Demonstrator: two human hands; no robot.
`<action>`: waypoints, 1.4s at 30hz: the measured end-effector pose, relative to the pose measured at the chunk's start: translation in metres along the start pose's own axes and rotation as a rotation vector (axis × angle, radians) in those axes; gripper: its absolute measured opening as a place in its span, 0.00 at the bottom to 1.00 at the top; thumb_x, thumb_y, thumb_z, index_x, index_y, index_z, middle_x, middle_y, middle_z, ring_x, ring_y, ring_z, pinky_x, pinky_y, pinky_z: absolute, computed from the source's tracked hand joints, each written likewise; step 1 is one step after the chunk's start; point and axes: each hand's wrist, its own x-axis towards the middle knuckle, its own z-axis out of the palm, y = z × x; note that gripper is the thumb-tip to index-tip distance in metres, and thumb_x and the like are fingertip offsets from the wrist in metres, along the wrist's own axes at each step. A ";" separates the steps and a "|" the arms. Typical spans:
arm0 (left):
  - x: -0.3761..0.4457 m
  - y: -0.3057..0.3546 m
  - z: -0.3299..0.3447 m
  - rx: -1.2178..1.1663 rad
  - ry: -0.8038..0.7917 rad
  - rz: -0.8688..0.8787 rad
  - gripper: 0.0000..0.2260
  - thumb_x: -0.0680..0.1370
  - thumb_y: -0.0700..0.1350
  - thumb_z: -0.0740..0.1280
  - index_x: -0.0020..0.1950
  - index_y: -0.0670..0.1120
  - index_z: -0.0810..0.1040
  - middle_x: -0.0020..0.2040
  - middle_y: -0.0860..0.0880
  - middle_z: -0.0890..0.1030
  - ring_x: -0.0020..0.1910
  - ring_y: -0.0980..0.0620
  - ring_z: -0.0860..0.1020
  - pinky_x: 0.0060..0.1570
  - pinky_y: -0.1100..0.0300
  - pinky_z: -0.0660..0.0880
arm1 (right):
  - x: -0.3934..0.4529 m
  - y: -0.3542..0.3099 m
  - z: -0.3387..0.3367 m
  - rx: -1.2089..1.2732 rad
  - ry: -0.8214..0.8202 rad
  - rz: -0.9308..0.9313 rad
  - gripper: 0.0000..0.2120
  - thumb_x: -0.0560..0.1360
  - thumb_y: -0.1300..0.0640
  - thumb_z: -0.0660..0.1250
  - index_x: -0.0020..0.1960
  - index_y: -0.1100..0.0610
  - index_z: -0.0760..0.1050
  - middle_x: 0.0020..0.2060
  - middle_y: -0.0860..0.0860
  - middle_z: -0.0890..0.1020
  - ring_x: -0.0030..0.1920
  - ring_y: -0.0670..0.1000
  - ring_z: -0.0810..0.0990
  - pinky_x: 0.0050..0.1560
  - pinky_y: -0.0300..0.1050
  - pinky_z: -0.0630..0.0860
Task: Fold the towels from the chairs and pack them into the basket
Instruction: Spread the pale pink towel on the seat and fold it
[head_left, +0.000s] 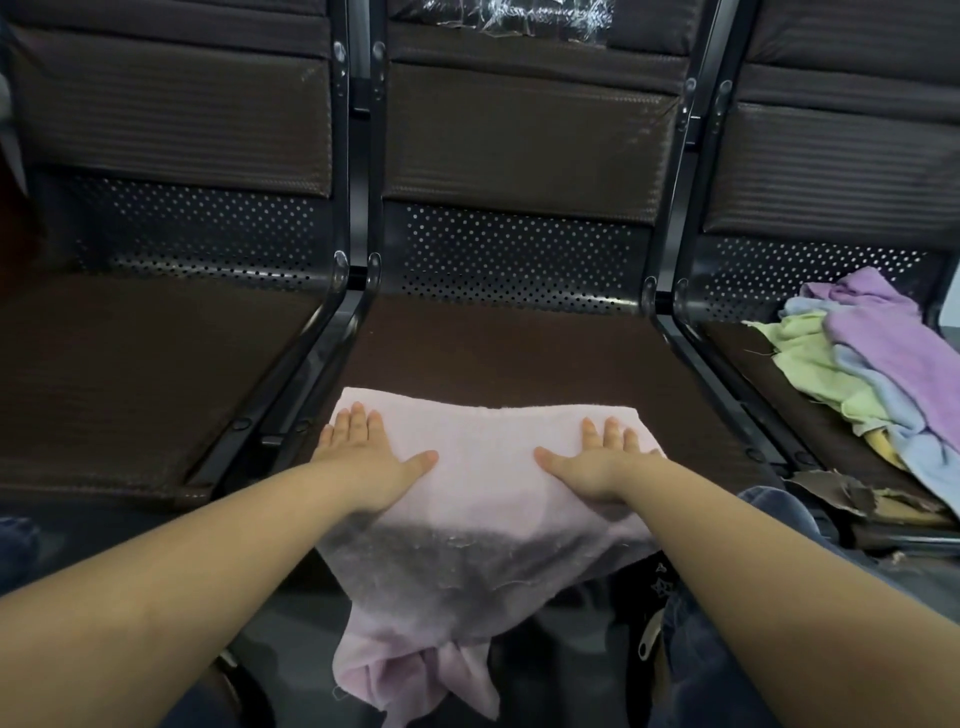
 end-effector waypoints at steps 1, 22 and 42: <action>0.003 0.001 -0.001 0.001 0.006 0.000 0.43 0.77 0.70 0.45 0.77 0.40 0.36 0.77 0.42 0.35 0.77 0.44 0.37 0.75 0.52 0.39 | 0.003 0.000 -0.002 0.004 0.000 0.001 0.44 0.74 0.28 0.47 0.78 0.52 0.35 0.76 0.54 0.35 0.76 0.57 0.36 0.73 0.59 0.37; 0.131 0.019 -0.034 0.012 0.197 0.046 0.40 0.78 0.68 0.44 0.77 0.41 0.37 0.78 0.43 0.36 0.77 0.48 0.36 0.74 0.54 0.36 | 0.129 -0.019 -0.031 -0.062 0.248 -0.035 0.40 0.75 0.29 0.42 0.78 0.50 0.36 0.77 0.53 0.37 0.77 0.56 0.37 0.75 0.58 0.38; 0.233 0.029 -0.068 0.039 0.373 0.051 0.38 0.78 0.67 0.48 0.78 0.43 0.48 0.79 0.44 0.47 0.78 0.47 0.46 0.76 0.52 0.43 | 0.226 -0.036 -0.063 0.017 0.634 -0.211 0.31 0.78 0.38 0.51 0.75 0.54 0.59 0.76 0.55 0.57 0.76 0.54 0.53 0.75 0.53 0.48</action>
